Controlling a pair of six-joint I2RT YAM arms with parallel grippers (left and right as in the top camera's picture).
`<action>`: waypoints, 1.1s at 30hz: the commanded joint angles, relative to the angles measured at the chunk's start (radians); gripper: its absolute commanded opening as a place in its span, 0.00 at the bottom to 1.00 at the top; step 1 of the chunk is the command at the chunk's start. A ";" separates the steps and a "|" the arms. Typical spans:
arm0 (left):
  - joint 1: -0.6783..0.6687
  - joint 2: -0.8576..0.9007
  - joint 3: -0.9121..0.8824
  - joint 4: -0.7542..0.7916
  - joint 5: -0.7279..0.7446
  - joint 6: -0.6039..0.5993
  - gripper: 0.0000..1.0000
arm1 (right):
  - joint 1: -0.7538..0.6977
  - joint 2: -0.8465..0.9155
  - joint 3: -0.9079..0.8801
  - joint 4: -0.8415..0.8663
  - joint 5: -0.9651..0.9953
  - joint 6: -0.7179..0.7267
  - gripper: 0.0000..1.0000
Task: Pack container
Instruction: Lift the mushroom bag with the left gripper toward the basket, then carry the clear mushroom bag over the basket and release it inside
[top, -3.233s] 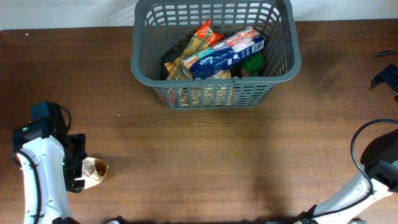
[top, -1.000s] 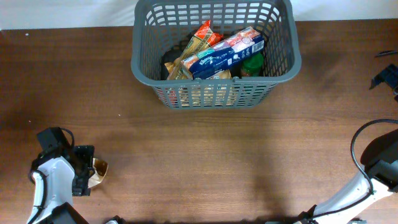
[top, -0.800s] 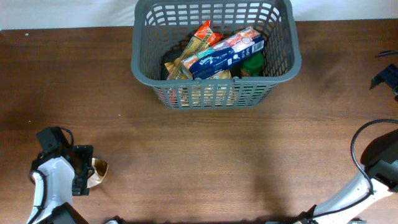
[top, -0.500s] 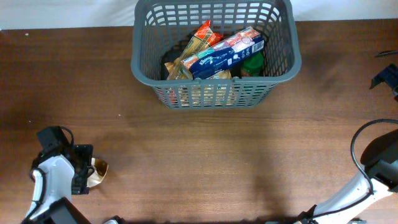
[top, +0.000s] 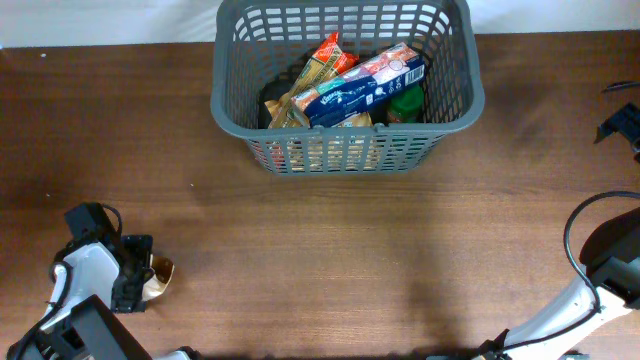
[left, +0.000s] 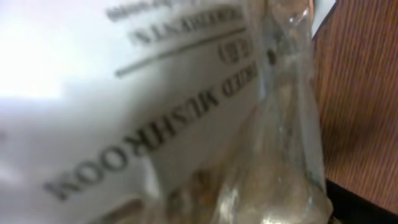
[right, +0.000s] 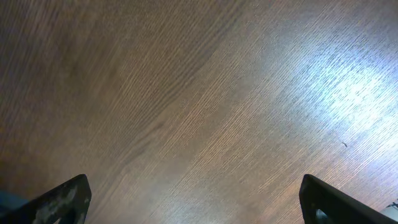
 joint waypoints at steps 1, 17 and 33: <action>0.007 0.019 -0.010 0.012 -0.011 -0.016 0.54 | 0.003 -0.013 -0.008 0.000 0.013 0.010 0.99; -0.019 -0.151 0.120 0.034 -0.007 0.191 0.02 | 0.003 -0.013 -0.008 0.000 0.013 0.010 0.98; -0.667 -0.348 0.603 0.841 0.229 0.291 0.02 | 0.003 -0.013 -0.008 0.000 0.013 0.010 0.99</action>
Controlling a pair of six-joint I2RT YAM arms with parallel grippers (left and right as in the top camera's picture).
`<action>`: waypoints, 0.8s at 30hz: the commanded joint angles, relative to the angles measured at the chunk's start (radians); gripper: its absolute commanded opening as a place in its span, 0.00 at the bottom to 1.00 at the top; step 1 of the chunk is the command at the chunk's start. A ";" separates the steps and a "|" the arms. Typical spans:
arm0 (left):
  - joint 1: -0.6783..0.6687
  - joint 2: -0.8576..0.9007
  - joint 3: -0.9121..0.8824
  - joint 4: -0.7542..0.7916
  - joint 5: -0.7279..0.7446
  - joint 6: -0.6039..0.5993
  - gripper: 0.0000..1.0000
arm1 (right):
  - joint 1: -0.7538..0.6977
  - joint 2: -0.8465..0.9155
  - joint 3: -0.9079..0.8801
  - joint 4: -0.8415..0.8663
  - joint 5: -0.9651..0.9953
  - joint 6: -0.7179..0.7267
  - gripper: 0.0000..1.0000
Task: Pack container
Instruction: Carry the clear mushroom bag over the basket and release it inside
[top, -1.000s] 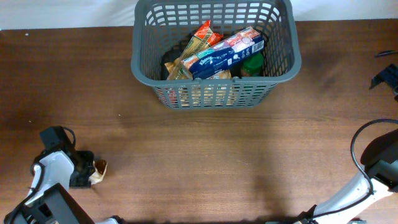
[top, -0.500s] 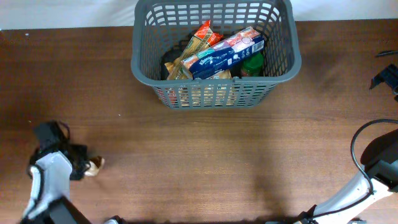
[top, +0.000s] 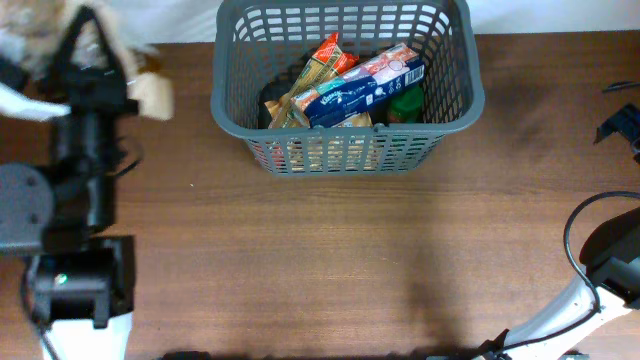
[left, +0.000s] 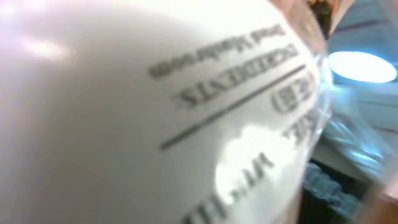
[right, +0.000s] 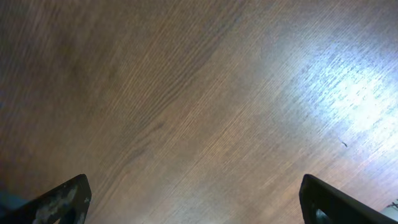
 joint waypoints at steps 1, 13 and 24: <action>-0.151 0.165 0.046 0.058 0.042 0.019 0.02 | 0.003 -0.013 -0.008 0.000 0.012 0.009 0.99; -0.365 0.748 0.645 -0.500 0.046 0.383 0.02 | 0.003 -0.013 -0.008 0.000 0.013 0.009 0.99; -0.313 0.923 0.745 -0.889 0.137 0.604 0.02 | 0.003 -0.013 -0.008 0.000 0.013 0.009 0.99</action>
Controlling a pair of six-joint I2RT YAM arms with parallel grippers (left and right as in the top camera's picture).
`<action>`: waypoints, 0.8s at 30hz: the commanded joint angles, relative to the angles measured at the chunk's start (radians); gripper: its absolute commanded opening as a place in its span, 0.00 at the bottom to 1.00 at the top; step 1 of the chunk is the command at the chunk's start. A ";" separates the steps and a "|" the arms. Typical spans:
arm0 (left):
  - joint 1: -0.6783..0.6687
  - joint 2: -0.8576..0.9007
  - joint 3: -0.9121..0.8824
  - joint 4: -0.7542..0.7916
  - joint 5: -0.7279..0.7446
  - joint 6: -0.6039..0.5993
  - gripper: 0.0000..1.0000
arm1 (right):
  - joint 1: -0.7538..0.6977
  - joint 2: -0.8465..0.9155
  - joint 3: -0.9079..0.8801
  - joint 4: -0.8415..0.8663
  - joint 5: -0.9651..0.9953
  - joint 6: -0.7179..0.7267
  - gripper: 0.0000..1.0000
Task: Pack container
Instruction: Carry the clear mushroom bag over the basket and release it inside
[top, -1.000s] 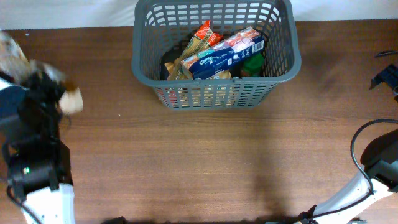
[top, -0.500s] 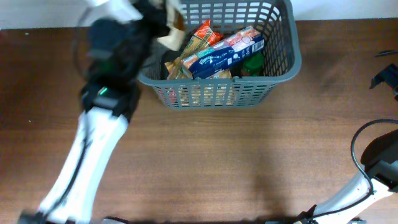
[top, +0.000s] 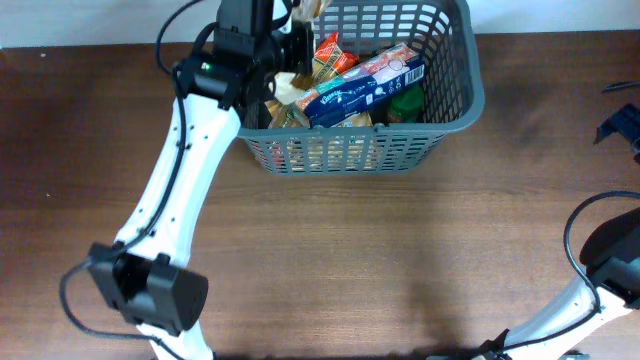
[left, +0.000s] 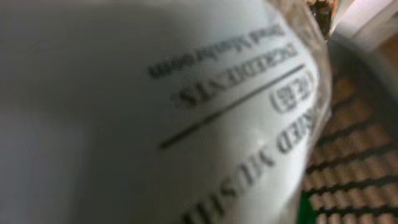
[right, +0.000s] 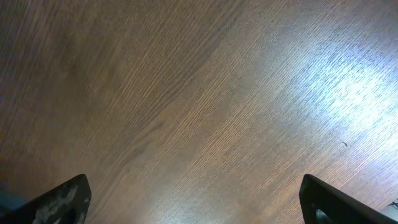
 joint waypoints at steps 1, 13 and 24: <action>0.014 0.068 0.013 -0.045 0.054 0.098 0.02 | 0.003 -0.013 -0.005 0.000 0.012 0.009 0.99; 0.014 0.192 0.012 -0.101 0.045 0.123 0.22 | 0.003 -0.013 -0.005 0.000 0.012 0.009 0.99; 0.054 0.192 0.183 -0.267 -0.016 0.132 0.99 | 0.003 -0.013 -0.005 0.000 0.012 0.009 0.99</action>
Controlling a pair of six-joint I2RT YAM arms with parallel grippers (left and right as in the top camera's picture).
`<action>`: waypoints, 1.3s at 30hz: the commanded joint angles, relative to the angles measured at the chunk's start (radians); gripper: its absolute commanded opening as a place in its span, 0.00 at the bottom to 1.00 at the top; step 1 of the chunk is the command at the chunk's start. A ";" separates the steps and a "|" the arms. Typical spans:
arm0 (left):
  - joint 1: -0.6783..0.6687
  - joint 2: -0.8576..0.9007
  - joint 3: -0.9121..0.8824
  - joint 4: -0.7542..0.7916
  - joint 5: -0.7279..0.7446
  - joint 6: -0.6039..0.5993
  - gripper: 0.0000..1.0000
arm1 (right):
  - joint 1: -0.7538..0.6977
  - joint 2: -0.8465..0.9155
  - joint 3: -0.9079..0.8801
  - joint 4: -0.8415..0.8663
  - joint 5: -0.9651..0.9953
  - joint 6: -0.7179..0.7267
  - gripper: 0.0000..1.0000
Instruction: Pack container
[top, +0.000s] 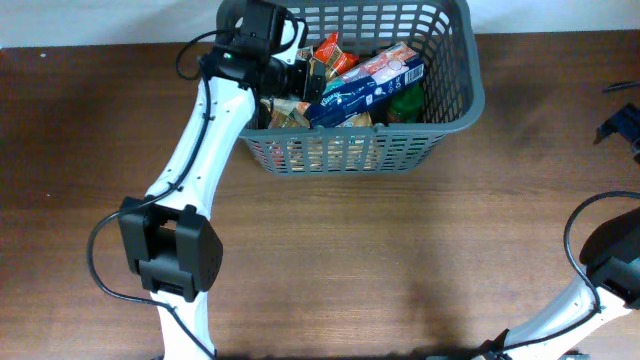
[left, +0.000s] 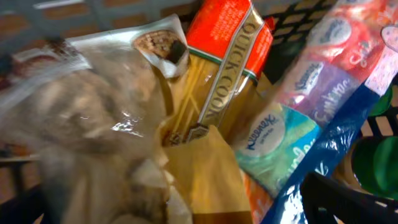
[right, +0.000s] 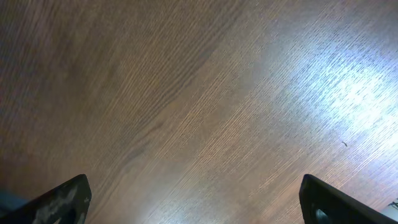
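The grey plastic basket (top: 345, 152) stands at the table's far middle. A clear bag of dried mushrooms (left: 81, 124) lies in its left part, against an orange pasta pack (left: 224, 56) and a brown paper packet (left: 205, 168). A blue and pink tissue pack (top: 365, 80) lies across the top, with a green item (left: 380, 167) under its right end. My left gripper (top: 298, 76) hangs open just over the bag, and in the left wrist view my left gripper (left: 186, 214) has its fingers spread to both corners. My right gripper (right: 199, 202) stands open over bare wood.
The brown wooden table (top: 400, 260) runs round the basket. My left arm (top: 190, 170) stretches from the near left edge up to the basket's left rim. The right arm's base (top: 610, 265) and cable sit at the near right edge.
The mushroom bag has left my left gripper and now lies in the basket's left part. The gripper, then shut on it at the left rim, is now open above it. The right arm is unmoved.
My left gripper first held the mushroom bag at the table's near left corner. Then it held it high at the far left. Then it was at the basket's left rim with the bag, and now the bag lies inside, released.
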 joint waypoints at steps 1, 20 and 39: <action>0.027 -0.002 0.162 -0.089 -0.011 0.042 0.99 | 0.003 -0.013 -0.005 0.000 0.012 0.009 0.99; 0.031 -0.551 0.457 -0.628 -0.097 0.110 0.99 | 0.003 -0.013 -0.005 0.000 0.012 0.009 0.98; 0.031 -1.357 -0.245 -0.715 -0.181 -0.114 0.99 | 0.003 -0.013 -0.005 0.000 0.012 0.009 0.99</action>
